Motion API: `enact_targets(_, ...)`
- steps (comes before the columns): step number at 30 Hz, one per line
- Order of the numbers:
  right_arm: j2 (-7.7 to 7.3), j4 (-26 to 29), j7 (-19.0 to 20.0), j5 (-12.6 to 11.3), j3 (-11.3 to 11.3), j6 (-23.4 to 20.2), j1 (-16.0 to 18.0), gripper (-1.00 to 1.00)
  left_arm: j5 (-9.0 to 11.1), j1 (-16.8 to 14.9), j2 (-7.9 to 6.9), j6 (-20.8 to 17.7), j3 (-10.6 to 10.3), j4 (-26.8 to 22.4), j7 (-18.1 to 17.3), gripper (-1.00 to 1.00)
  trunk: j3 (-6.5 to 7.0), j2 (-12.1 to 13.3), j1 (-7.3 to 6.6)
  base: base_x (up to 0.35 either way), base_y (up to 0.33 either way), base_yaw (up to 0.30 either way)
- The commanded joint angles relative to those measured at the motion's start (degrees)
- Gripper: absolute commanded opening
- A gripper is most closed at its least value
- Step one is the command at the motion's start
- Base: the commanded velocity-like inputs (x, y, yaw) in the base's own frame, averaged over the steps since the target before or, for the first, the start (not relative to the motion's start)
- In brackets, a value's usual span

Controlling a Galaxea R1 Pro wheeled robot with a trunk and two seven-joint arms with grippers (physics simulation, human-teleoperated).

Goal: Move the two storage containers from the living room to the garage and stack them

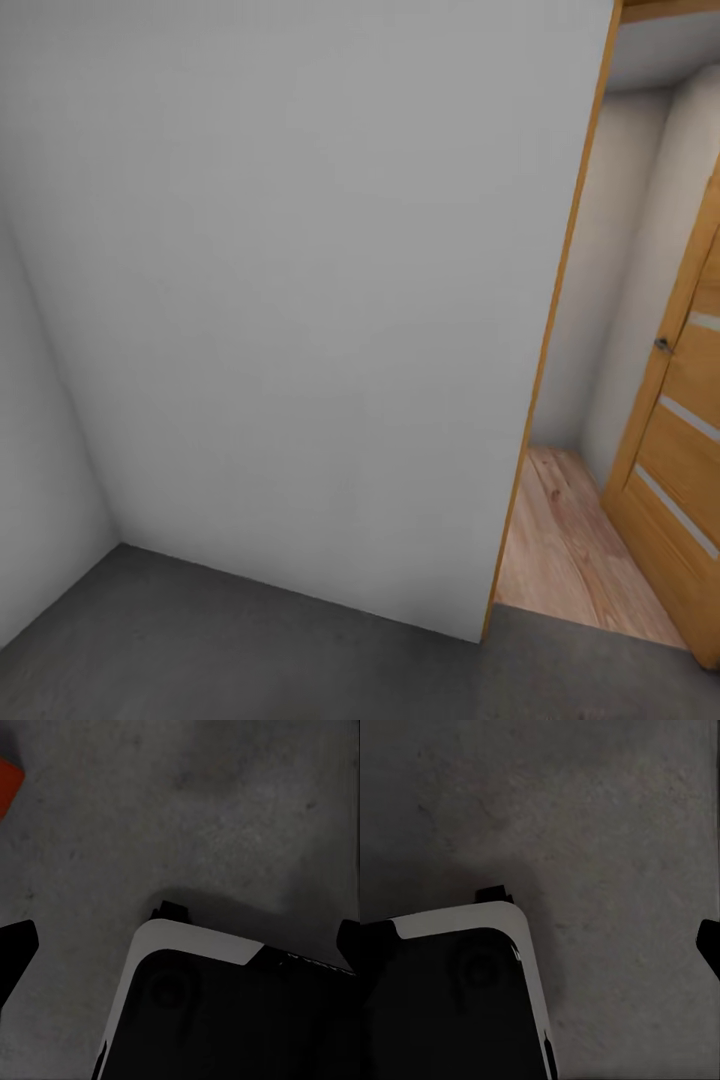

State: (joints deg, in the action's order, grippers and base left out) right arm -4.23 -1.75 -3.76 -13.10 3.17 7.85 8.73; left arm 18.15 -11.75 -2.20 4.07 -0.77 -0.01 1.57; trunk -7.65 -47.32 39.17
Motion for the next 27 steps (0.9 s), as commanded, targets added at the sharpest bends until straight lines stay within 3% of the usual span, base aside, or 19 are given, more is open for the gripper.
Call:
enact_targets(1,0.02,-0.2,0.0,-0.4,0.3,0.3,0.1,1.00,0.2,0.0,0.00,0.2,-0.1,0.0,0.1,1.00,-0.08,-0.1,0.01,0.000,0.000,-0.287)
enact_targets(27,-0.06,-0.2,0.0,-0.4,0.3,0.3,0.1,1.00,0.2,0.0,0.08,0.5,-0.1,0.0,0.2,1.00,-0.08,-0.1,0.01,0.000,0.000,-0.294)
